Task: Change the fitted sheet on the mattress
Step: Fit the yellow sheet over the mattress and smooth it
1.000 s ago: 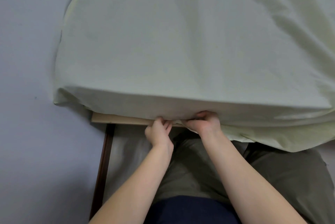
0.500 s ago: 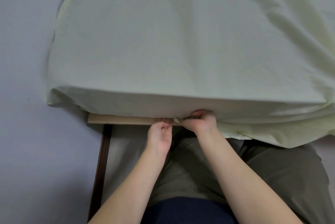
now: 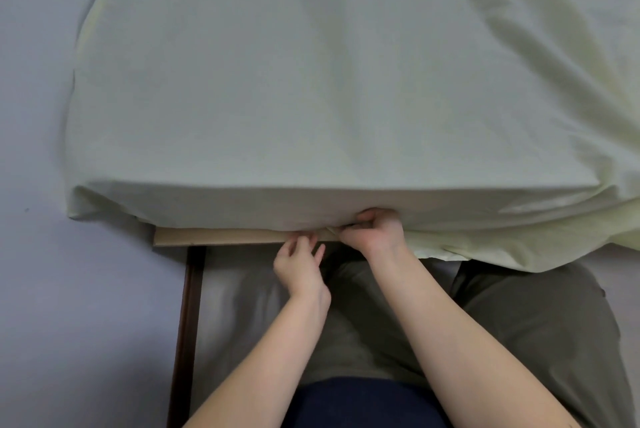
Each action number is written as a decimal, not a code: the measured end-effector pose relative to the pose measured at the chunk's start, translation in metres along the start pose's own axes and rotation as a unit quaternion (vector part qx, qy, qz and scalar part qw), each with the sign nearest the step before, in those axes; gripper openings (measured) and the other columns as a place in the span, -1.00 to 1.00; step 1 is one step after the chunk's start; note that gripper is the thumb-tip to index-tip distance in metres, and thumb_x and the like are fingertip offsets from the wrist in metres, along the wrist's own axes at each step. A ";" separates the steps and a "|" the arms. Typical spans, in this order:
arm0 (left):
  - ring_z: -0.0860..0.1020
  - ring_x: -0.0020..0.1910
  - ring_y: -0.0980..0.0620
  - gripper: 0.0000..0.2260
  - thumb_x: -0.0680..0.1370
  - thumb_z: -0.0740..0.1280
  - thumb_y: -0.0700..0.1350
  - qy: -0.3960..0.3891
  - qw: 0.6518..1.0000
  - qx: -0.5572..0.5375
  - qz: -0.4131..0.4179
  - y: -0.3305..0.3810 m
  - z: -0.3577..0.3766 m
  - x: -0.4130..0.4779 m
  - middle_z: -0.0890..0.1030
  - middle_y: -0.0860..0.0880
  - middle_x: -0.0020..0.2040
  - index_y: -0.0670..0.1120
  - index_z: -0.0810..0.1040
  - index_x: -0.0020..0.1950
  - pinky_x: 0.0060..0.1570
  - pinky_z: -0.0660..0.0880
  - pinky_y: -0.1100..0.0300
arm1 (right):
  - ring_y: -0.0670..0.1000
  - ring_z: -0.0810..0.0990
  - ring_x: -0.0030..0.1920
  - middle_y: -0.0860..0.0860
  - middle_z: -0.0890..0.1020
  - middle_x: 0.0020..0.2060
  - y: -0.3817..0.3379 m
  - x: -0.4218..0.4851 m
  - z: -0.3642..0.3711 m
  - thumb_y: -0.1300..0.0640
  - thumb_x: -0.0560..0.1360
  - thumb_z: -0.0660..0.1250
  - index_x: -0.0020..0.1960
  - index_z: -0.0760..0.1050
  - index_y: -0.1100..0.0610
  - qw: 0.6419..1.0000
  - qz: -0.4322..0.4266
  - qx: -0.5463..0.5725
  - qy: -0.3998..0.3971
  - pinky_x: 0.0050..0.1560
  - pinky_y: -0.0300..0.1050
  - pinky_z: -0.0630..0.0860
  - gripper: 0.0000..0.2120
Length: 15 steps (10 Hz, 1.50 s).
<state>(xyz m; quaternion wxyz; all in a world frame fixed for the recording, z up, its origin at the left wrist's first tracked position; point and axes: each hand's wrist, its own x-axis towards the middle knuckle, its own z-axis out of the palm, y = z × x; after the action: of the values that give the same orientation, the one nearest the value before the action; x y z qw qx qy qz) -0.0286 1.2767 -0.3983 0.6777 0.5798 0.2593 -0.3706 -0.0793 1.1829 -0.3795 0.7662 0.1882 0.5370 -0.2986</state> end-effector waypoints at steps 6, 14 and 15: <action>0.47 -0.15 -0.06 -0.70 0.54 -0.02 -0.49 -0.081 0.967 -0.096 -0.222 0.011 0.042 0.014 0.49 -0.16 -0.14 -0.24 0.44 -0.14 0.34 0.33 0.09 | 0.24 0.62 0.04 0.30 0.59 0.02 -0.041 0.002 -0.060 0.32 0.54 0.05 -0.07 0.43 0.29 0.977 -0.093 -0.184 -0.053 -0.03 0.01 0.63 -0.82; 0.39 0.30 -0.18 -0.61 0.54 0.21 -0.23 0.054 0.972 0.205 0.105 -0.082 0.098 -0.095 0.33 -0.24 0.35 -0.32 0.34 0.36 0.39 0.31 -0.01 | 0.02 0.60 0.00 0.06 0.56 0.06 -0.320 -0.151 -0.157 -0.03 0.49 0.37 0.01 0.42 -0.09 0.698 -0.646 -0.292 0.105 -0.10 -0.14 0.57 -0.84; 0.32 0.36 -0.14 -0.53 0.55 0.29 -0.24 -0.054 0.934 0.253 0.244 -0.119 0.115 -0.152 0.20 -0.19 0.40 -0.32 0.24 0.41 0.41 0.23 0.12 | 0.09 0.47 0.12 0.09 0.52 0.08 -0.354 -0.157 -0.152 -0.13 0.52 0.31 0.06 0.45 0.05 0.596 -0.655 -0.425 0.190 0.10 0.00 0.45 -0.73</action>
<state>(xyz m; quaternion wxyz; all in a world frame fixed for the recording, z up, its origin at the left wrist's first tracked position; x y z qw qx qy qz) -0.2227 1.1885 -0.3279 0.5910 0.7568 -0.0300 -0.2777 -0.4593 1.0501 -0.2749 0.2387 -0.5084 0.7151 -0.4161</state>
